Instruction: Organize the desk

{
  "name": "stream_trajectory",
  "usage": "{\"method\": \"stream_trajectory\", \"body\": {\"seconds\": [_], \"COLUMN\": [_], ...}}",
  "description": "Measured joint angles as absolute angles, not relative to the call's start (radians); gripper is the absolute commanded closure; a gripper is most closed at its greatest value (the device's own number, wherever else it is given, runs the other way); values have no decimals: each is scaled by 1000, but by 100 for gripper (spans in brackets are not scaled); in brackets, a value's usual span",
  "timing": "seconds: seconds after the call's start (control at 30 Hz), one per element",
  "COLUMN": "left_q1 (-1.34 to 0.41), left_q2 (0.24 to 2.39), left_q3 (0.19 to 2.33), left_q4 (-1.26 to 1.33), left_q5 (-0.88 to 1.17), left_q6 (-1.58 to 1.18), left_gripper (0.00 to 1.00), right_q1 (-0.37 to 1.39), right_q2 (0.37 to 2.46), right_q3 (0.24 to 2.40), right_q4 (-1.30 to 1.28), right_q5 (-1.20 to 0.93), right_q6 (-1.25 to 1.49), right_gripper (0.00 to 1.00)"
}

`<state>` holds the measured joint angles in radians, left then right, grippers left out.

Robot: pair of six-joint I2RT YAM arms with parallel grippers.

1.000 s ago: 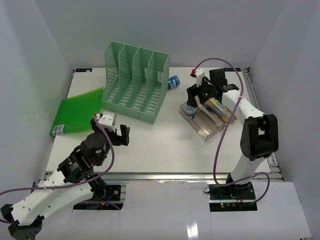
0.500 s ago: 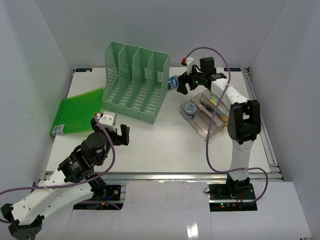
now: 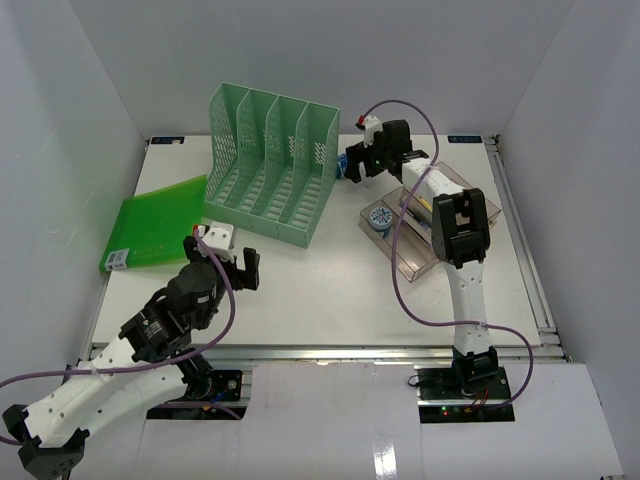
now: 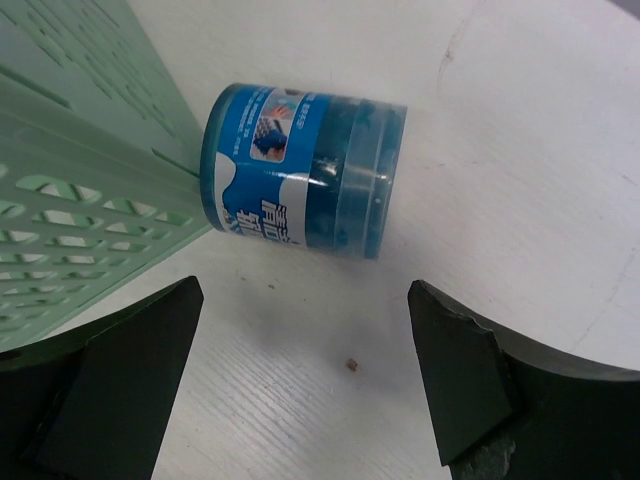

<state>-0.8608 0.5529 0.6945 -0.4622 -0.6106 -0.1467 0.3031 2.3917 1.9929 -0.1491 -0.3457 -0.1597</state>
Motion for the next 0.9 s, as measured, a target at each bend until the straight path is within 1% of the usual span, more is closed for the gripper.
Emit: {"method": "stream_trajectory", "body": {"seconds": [0.3, 0.53, 0.77, 0.9], "left_q1": [-859, -859, -859, -859], "left_q2": [569, 580, 582, 585], "left_q3": [694, 694, 694, 694], "left_q4": [-462, -461, -459, -455], "left_q5": [-611, -610, -610, -610], "left_q6": [-144, -139, -139, -139], "left_gripper": [2, 2, 2, 2], "right_q1": [306, 311, 319, 330], "right_q2": [2433, 2488, 2509, 2515], "right_q3": [2056, 2067, 2087, 2100], "right_q4": [-81, -75, -74, -73], "right_q5": [-380, -375, -354, -302], "right_q6": [-110, -86, -82, -73], "right_gripper": [10, 10, 10, 9]}}
